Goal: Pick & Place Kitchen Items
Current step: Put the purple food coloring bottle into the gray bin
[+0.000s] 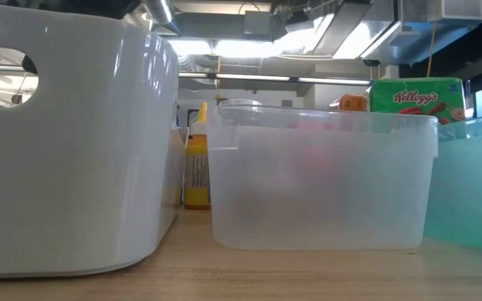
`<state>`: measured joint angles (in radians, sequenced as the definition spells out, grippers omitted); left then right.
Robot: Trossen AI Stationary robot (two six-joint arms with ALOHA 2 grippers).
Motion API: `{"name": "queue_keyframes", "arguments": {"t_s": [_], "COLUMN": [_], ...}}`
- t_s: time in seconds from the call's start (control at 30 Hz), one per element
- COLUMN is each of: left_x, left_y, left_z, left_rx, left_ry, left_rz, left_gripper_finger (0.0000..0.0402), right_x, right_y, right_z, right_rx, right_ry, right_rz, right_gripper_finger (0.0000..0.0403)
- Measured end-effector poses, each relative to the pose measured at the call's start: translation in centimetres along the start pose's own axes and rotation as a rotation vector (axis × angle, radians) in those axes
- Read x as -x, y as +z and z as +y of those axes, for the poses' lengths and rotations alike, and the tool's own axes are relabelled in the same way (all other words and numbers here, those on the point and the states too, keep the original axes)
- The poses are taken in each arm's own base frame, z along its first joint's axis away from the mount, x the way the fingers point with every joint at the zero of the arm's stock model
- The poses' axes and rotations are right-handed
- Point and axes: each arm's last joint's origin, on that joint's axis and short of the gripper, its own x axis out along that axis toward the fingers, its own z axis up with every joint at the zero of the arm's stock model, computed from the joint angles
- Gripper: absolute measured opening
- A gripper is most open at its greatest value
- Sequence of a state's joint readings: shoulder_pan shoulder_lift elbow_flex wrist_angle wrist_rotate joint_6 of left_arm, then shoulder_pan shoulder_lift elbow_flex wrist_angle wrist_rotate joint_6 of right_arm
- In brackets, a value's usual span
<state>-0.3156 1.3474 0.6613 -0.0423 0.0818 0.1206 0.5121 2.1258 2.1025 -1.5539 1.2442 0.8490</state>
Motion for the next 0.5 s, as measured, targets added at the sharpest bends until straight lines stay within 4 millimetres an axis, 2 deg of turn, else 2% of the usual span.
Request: {"name": "queue_keyframes", "arguments": {"t_s": [0.5], "left_x": [-1.3], "left_y": [-0.5], "left_z": [1.3], "left_rx": [0.028], "left_ry": [-0.076], "left_rz": [0.001], "left_gripper_finger": [0.0109], "right_x": [0.0], "right_y": [0.0], "right_z": [0.0], "right_rx": [0.01], "right_ry": [0.01], "right_rz": [0.01], "right_gripper_finger": [0.0094]}}
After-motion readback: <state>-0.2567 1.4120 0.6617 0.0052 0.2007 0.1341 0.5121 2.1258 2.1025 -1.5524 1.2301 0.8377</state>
